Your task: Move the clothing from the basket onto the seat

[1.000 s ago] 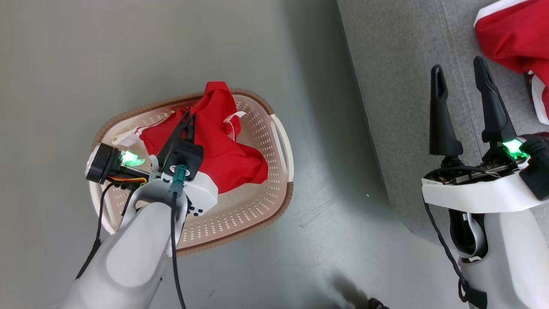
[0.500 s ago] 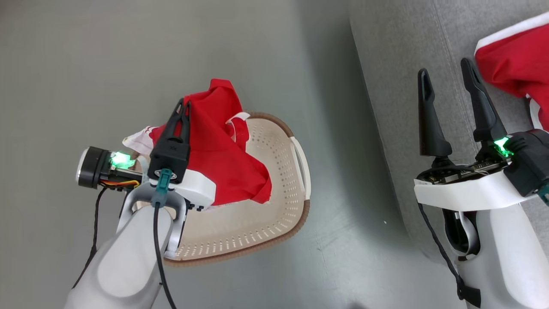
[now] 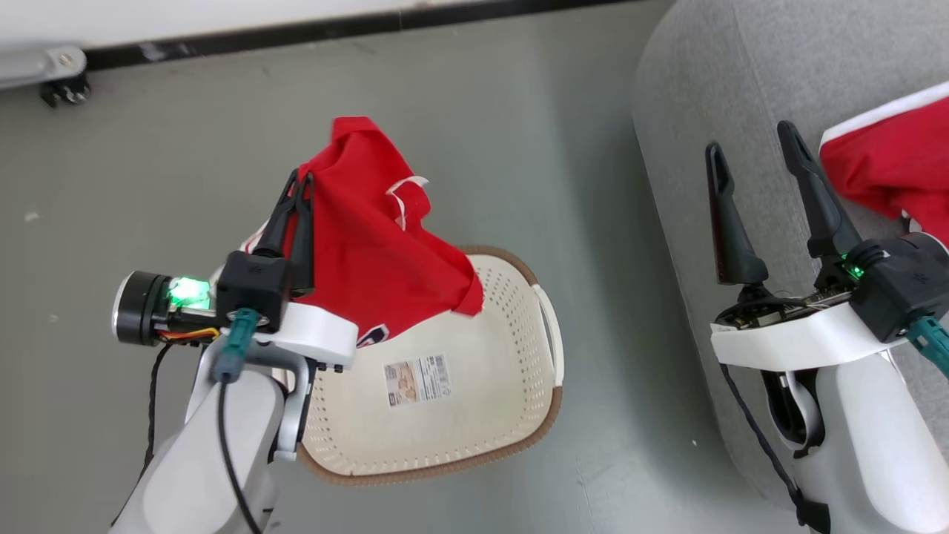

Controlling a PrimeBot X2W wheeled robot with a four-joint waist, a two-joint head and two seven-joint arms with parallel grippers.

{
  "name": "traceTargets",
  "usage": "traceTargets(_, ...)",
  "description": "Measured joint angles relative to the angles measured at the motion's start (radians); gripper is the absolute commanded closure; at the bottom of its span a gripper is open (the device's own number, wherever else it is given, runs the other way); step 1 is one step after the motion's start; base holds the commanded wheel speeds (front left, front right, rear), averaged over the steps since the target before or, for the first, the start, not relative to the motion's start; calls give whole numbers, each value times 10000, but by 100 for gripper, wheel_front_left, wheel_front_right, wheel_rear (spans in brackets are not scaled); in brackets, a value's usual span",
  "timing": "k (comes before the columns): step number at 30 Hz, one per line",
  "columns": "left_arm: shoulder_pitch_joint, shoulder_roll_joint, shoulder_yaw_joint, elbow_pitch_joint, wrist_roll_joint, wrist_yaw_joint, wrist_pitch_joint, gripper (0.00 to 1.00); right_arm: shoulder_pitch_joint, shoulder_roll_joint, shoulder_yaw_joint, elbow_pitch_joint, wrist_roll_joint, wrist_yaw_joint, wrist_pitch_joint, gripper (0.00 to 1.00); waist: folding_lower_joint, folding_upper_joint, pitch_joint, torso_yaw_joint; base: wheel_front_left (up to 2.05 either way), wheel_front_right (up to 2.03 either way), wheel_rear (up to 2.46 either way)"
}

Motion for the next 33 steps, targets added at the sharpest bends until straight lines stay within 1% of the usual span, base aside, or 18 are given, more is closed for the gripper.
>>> traceTargets(5, 302, 186, 213, -222, -284, -98, 0, 100, 21, -165, 230, 188, -82, 0, 0, 0, 0, 0, -532, 156, 0, 0, 0)
traceTargets(7, 416, 316, 284, -280, -410, -232, 0, 100, 61, -263, 368, 307, -113, 0, 0, 0, 0, 0, -745, 212, 0, 0, 0)
traceTargets(13, 624, 600, 320, -558, -560, -516, 0, 100, 371, -596, 1189, 627, -268, 0, 0, 0, 0, 0, -1399, 368, 0, 0, 0)
traceTargets(18, 679, 780, 324, -918, -573, -621, 29, 100, 392, -947, 1755, 851, -270, 0, 56, 0, 0, 0, -1940, 497, 0, 0, 0)
traceTargets(19, 702, 815, 324, -988, -587, -698, 48, 100, 393, -1003, 1887, 928, -261, 0, 71, 0, -1, 0, -2048, 524, 0, 0, 0)
traceTargets(24, 769, 872, 278, -1250, -669, -874, 196, 100, 417, -1329, 2426, 1124, -190, 0, 280, 0, 0, 0, -2551, 650, 0, 0, 0)
traceTargets(26, 769, 895, 255, -1375, -669, -880, 290, 100, 434, -1455, 2577, 1233, -96, 0, 385, 0, 0, 0, -2743, 699, 0, 0, 0)
traceTargets(29, 770, 959, 192, -1551, -669, -1045, 403, 100, 529, -1628, 2892, 1352, 119, 0, 589, 0, 0, 0, -3018, 769, 0, 0, 0)
traceTargets(33, 771, 1009, 35, -1812, -669, -1147, 558, 100, 677, -1820, 3375, 1476, 355, 0, 755, 0, 0, 0, -3358, 856, 0, 0, 0)
